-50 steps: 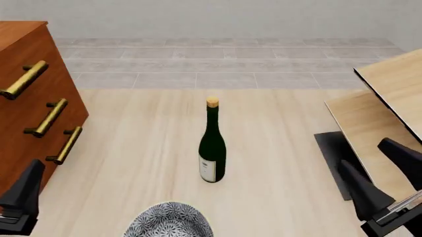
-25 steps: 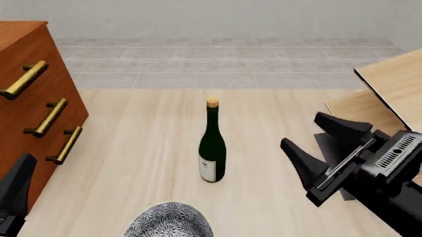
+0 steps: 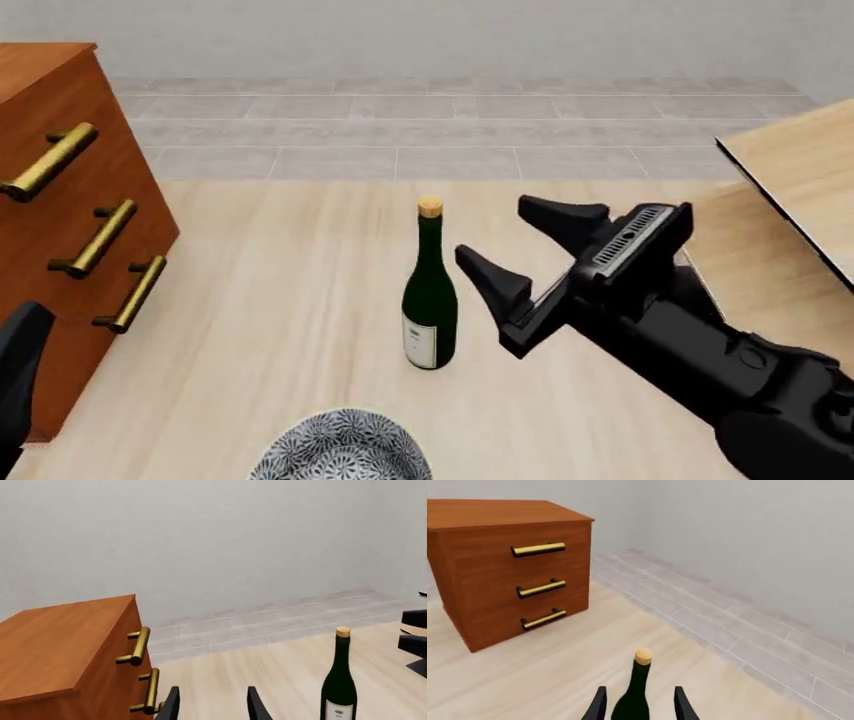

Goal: Put the wine bottle on the wine rack.

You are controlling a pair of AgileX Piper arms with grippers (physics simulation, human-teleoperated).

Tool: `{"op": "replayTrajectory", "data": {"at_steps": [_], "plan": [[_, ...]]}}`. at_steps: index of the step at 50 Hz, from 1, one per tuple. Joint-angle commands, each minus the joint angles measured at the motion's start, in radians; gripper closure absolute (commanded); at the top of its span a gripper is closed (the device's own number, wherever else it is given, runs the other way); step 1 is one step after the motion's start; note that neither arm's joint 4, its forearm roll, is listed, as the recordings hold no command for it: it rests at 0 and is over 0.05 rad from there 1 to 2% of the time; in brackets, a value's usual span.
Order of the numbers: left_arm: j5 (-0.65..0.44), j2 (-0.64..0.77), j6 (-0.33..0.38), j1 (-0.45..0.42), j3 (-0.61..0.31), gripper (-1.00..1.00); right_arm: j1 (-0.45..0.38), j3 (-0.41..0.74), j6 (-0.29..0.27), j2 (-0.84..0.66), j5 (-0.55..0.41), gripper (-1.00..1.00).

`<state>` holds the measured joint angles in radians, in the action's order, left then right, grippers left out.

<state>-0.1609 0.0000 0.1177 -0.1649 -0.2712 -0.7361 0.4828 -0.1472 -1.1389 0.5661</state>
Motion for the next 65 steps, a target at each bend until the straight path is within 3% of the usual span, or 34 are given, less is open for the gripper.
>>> {"op": "replayTrajectory", "data": {"at_steps": [1,2,3,15,22,32,65], "plan": [[0.005,0.000,0.000,-0.002,0.004,-1.00,-0.027,0.077,0.013,-0.152,0.059,-1.00],[0.006,0.000,0.002,-0.002,0.005,-1.00,-0.025,0.071,-0.023,-0.156,0.079,-1.00],[0.008,0.000,0.002,0.000,0.005,-1.00,-0.036,0.086,0.013,-0.163,0.067,-1.00],[0.009,0.000,0.001,0.002,0.000,-1.00,-0.001,0.194,0.037,-0.263,0.045,-1.00],[0.026,0.000,0.004,0.008,0.019,-1.00,0.019,0.212,0.020,-0.303,0.062,-1.00],[0.082,0.000,0.000,0.012,0.076,-1.00,0.031,0.246,0.032,-0.363,0.072,-1.00],[0.131,0.000,0.005,0.027,0.136,-1.00,0.042,0.297,0.080,-0.542,0.143,-1.00]]}}
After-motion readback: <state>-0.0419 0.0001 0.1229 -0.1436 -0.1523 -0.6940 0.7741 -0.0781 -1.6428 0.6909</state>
